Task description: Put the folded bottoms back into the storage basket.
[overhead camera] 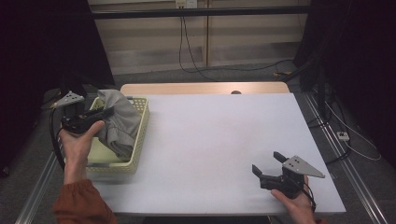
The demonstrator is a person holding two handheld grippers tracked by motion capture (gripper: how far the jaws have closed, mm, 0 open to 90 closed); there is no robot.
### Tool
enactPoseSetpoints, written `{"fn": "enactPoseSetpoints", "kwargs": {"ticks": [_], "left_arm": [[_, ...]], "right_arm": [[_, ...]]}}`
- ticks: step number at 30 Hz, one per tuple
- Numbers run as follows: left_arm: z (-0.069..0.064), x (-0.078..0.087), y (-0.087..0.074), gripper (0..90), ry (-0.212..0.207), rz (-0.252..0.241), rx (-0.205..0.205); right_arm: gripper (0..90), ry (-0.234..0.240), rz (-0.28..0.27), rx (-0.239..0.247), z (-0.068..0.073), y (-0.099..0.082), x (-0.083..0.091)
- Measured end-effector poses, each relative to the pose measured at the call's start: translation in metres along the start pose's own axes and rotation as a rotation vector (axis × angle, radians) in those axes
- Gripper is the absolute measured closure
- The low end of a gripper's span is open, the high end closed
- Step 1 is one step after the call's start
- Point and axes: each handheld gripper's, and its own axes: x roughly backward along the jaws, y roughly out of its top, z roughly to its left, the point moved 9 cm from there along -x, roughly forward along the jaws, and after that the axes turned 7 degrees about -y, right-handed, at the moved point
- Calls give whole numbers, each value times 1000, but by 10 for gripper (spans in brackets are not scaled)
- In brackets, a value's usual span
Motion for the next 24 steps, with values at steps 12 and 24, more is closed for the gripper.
{"fn": "enactPoseSetpoints", "kwargs": {"ticks": [12, 24], "left_arm": [[34, 13, -15, 771, 162, 84, -1], [60, 13, -36, 766, 293, 195, 8]], "right_arm": [[55, 1, 1, -6, 1, 0, 0], [55, 1, 2, -5, 1, 0, -1]]}}
